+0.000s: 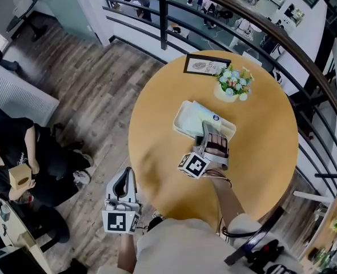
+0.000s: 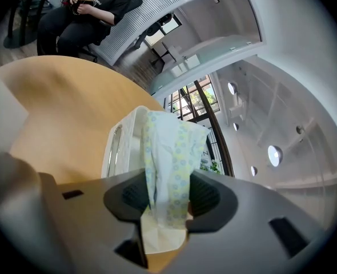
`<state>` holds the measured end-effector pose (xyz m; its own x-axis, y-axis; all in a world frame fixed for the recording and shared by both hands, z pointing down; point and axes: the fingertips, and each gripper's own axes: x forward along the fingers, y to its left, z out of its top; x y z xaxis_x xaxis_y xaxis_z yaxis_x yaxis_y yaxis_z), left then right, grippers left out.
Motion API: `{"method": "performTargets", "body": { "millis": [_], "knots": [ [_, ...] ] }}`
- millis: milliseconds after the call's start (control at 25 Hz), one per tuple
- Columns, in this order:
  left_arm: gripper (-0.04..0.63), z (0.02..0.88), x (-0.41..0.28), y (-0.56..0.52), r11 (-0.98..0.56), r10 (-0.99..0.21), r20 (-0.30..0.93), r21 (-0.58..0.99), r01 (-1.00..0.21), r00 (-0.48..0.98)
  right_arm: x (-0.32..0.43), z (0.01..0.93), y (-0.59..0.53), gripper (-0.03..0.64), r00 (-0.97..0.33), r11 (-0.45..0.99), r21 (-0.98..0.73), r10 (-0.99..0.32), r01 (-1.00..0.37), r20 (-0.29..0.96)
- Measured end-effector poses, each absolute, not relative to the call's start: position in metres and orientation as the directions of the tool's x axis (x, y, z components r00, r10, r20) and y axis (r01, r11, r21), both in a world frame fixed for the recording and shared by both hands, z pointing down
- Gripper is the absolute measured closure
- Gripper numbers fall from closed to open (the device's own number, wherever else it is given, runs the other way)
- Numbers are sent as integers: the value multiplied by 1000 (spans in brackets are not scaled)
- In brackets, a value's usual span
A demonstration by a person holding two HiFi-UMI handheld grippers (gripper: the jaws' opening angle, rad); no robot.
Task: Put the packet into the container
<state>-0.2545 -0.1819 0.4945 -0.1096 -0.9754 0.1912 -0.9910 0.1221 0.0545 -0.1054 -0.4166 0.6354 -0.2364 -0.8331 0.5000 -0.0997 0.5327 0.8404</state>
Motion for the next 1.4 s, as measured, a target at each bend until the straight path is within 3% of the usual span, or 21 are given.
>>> {"method": "performTargets", "body": {
  "millis": [440,920,1120,1200,1400],
  "knots": [
    [590,497,-253,-185,121,-978,181,67,-990,-107,-108,640,-420,400,-253,648,761,-742,-29,621],
    [591,497,-258,-184,125,-979,171,73,-989,-111,-106,639,-422,407,-253,609,792,-773,-40,581],
    [591,498,-253,-186,116,-981,168,76,-990,-101,-104,625,-423,503,-278,544,837,-814,-60,509],
    [591,497,-251,-188,110,-982,165,73,-991,-97,-105,614,-423,599,-305,500,862,-837,-85,455],
    [591,493,-249,-194,94,-985,148,54,-994,-85,-107,607,-422,614,-324,476,872,-847,-112,421]
  ]
}}
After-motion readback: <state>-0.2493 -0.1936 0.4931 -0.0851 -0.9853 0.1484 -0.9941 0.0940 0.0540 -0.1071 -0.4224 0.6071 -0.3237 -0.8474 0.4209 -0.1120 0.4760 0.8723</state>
